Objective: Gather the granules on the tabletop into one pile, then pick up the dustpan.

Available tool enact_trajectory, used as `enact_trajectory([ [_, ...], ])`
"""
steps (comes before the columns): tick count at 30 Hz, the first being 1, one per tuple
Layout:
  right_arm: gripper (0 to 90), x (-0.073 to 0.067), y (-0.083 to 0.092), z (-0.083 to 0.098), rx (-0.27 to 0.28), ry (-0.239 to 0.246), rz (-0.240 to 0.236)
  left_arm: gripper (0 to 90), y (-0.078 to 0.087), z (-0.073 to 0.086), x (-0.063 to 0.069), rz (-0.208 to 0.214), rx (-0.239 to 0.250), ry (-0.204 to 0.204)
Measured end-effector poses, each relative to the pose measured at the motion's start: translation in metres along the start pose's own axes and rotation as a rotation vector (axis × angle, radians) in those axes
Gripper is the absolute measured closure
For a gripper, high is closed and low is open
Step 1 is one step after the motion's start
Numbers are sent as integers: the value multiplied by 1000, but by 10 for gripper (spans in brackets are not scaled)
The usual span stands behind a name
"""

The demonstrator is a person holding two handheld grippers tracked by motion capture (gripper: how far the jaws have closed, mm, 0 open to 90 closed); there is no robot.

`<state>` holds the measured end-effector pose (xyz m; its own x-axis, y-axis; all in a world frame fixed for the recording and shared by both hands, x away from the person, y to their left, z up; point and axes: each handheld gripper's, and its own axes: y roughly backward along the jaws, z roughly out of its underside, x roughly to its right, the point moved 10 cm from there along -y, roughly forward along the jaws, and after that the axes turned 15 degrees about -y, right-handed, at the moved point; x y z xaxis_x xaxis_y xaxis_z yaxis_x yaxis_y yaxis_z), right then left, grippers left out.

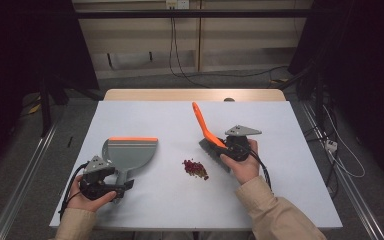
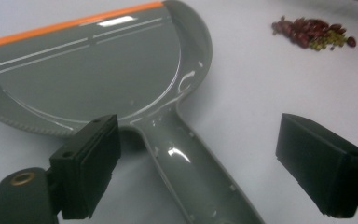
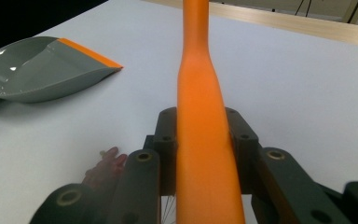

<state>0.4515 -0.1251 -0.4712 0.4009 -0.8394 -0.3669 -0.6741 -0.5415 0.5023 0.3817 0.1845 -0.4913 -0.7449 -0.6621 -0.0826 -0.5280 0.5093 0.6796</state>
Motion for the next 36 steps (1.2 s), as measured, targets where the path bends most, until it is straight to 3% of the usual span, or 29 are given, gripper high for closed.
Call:
enact_trajectory([
  [4, 710, 1, 1, 4, -3, -2, -2, 167, 0, 9, -8, -36, -39, 8],
  [8, 710, 2, 4, 4, 1, -2, -4, 180, 2, 16, -15, -58, -55, 41],
  [13, 710, 5, 7, 4, 5, -2, 2, 225, 6, 18, -19, -78, -59, 44],
  [20, 710, 9, 7, 5, 0, 4, 13, 311, 4, 16, -18, -68, -45, 47],
  [28, 710, 6, 7, 6, -3, 15, 3, 376, 3, 18, -19, -59, -69, 60],
  [32, 710, 8, 8, 6, -2, 17, 12, 462, 5, 21, -23, -71, -78, 71],
  [36, 710, 7, 7, 7, -3, 17, 5, 481, -3, 20, -20, -60, -108, 55],
])
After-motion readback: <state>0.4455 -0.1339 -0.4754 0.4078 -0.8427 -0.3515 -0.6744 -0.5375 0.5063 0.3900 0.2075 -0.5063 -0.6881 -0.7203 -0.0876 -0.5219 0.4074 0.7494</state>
